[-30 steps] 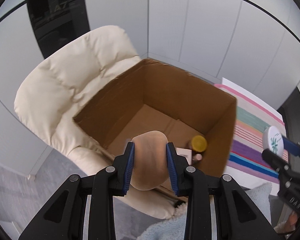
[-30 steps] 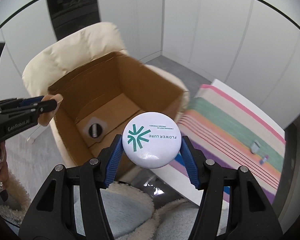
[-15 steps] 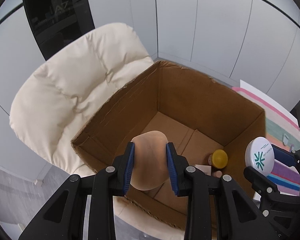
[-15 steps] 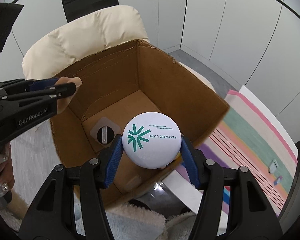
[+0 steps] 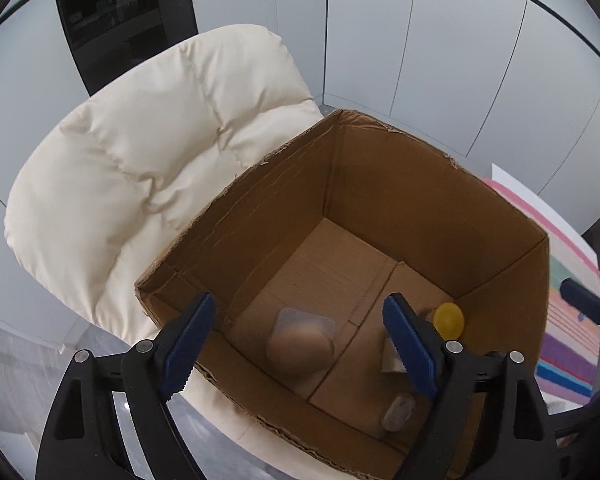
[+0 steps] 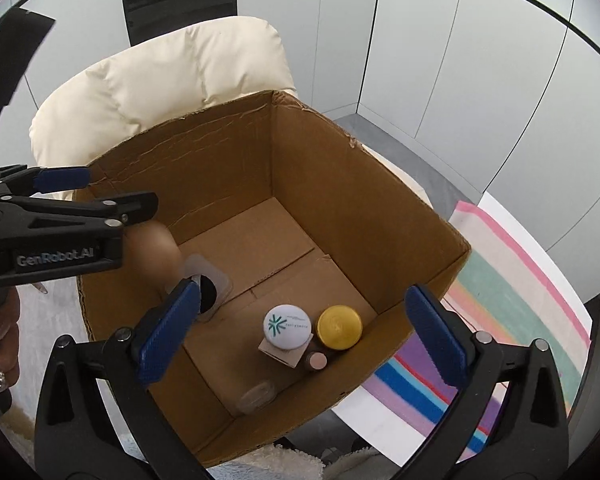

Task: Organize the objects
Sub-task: 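Withdraw both tools from the box back toward the striped cloth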

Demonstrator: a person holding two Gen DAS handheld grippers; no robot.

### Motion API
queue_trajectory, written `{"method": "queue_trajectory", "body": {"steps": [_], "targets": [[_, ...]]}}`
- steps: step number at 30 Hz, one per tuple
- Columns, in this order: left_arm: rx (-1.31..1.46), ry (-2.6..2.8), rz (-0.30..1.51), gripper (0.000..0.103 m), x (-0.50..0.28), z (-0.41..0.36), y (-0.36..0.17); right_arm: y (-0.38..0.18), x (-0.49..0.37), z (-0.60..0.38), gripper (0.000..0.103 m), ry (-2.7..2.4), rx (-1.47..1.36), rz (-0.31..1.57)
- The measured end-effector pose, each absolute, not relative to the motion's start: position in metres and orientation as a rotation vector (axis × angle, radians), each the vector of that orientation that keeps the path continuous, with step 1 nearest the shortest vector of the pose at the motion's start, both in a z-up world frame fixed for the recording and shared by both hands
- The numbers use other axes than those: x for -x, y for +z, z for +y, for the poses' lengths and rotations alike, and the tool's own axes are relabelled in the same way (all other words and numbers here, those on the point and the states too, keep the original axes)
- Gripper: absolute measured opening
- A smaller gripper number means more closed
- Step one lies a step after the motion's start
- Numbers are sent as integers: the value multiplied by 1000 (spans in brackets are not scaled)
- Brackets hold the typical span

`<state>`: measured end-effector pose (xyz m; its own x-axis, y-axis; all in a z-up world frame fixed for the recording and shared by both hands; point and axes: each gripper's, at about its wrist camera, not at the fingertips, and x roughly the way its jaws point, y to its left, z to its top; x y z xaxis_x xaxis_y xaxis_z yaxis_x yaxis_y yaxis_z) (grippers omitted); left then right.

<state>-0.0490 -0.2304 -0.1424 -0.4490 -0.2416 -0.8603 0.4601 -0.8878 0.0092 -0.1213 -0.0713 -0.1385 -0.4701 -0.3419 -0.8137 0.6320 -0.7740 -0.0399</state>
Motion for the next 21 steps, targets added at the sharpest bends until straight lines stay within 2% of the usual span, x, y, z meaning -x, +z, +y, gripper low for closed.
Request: {"method": "queue_trajectory", "body": {"steps": [18,21], "targets": [[-1326,-2352,267,87,31,-228,-130,-127,121,-45,103,-2275,-1179,367],[-1355,-2331,337,87,18,-230,-128,-123,112,-37,103,-2280,-1187,357]]}}
